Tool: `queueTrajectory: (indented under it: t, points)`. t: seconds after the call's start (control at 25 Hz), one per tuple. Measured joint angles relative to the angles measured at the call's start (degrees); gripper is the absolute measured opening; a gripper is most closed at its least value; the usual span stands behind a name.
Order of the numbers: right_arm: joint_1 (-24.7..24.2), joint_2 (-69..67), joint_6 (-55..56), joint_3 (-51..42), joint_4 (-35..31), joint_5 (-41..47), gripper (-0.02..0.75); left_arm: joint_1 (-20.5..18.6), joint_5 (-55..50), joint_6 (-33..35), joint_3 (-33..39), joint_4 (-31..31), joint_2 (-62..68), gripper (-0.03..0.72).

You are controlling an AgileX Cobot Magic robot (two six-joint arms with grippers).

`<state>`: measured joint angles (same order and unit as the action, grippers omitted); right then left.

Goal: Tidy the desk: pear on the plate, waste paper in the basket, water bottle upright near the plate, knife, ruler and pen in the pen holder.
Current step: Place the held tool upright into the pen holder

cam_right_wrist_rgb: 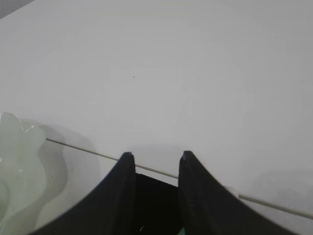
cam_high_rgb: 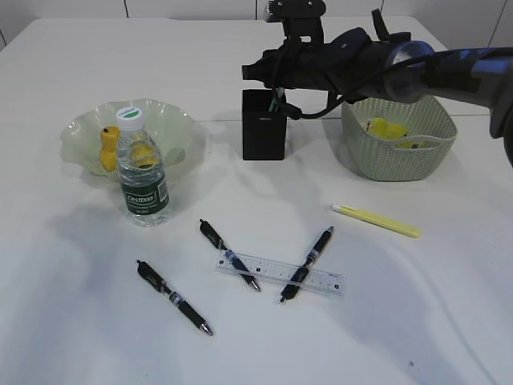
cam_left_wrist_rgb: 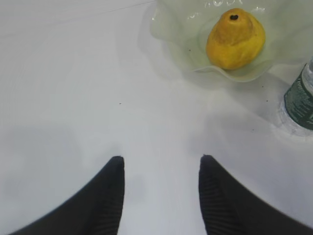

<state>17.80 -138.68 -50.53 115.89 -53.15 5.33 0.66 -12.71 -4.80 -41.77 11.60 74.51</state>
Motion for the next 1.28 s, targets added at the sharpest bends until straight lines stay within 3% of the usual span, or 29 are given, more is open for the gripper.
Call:
queueTrajectory:
  t: [0.56,0.92,1.04,1.28]
  points:
    - [-3.1,0.1,0.1,0.0,-2.8,8.4,0.230,0.0,0.0,0.0,0.0,0.0,0.0,0.348]
    - [-3.9,3.3,0.6,0.1,1.8,11.7,0.230,0.0,0.0,0.0,0.0,0.0,0.0,0.348]
    - [-3.9,3.5,5.9,0.1,7.9,13.7,0.230,0.0,0.0,0.0,0.0,0.0,0.0,0.348]
    - [-4.1,3.7,26.9,0.1,33.4,21.4,0.230,0.0,0.0,0.0,0.0,0.0,0.0,0.348]
